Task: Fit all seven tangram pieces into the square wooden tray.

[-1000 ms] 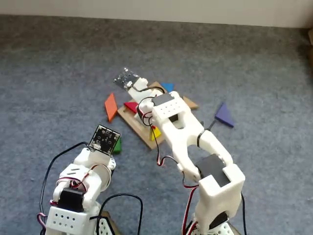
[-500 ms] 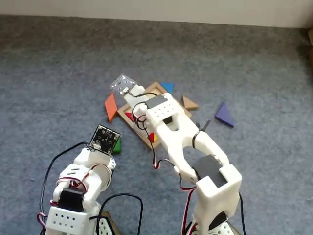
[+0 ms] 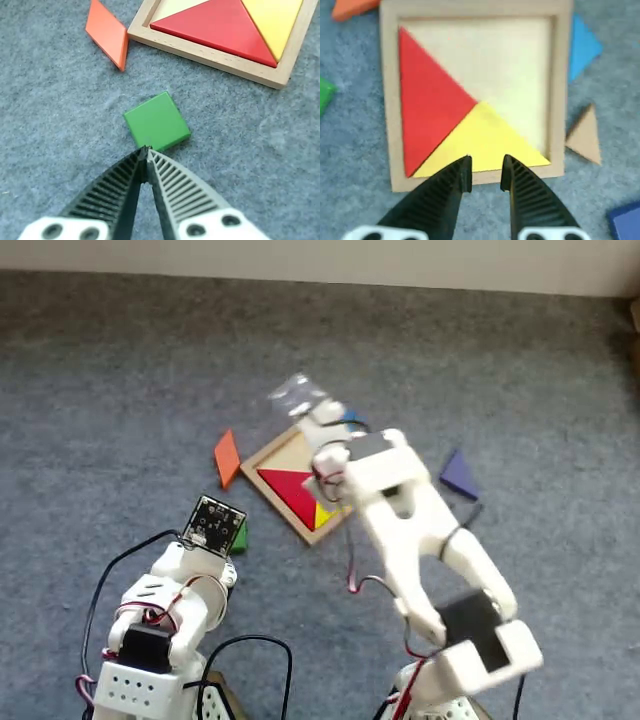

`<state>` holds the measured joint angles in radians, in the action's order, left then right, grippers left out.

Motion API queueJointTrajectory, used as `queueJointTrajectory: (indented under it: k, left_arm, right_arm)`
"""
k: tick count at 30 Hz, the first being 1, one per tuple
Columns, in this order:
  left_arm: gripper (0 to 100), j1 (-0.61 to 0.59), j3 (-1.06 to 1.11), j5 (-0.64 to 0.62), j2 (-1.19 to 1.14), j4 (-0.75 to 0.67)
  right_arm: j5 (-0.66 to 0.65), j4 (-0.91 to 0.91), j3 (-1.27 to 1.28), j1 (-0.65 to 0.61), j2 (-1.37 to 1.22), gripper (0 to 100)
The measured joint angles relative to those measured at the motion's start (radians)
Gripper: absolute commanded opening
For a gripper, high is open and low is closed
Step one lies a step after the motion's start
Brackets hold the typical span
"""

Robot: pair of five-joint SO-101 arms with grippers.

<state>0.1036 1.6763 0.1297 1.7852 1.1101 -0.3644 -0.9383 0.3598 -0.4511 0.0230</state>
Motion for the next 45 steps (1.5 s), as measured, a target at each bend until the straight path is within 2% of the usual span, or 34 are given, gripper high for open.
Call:
queueJointTrajectory:
  k: [8, 12, 18, 24, 27, 36, 40, 45]
  left_arm:
    - [1, 0.000, 0.000, 0.000, 0.000, 0.000]
    - [1, 0.000, 0.000, 0.000, 0.000, 0.000]
    - [1, 0.000, 0.000, 0.000, 0.000, 0.000]
    - [1, 0.000, 0.000, 0.000, 0.000, 0.000]
    - [1, 0.000, 0.000, 0.000, 0.000, 0.000]
    - [1, 0.000, 0.000, 0.000, 0.000, 0.000]
    - [1, 0.000, 0.000, 0.000, 0.000, 0.000]
    - [1, 0.000, 0.000, 0.000, 0.000, 0.000]
  right_arm:
    - [0.092, 0.057, -0.032, 0.172, -0.068, 11.5]
    - [0.176, 0.049, -0.140, 0.256, -0.144, 18.5]
    - [0.232, -0.152, -0.376, 0.377, -0.253, 22.6]
    - [0.235, -0.305, -0.531, 0.387, -0.381, 26.1]
    - [0.235, -0.322, -0.583, 0.413, -0.445, 31.6]
    - [0.201, -0.328, -0.664, 0.448, -0.562, 31.4]
    - [0.199, -0.328, -0.709, 0.420, -0.562, 31.3]
    - [0.199, -0.328, -0.806, 0.322, -0.562, 31.3]
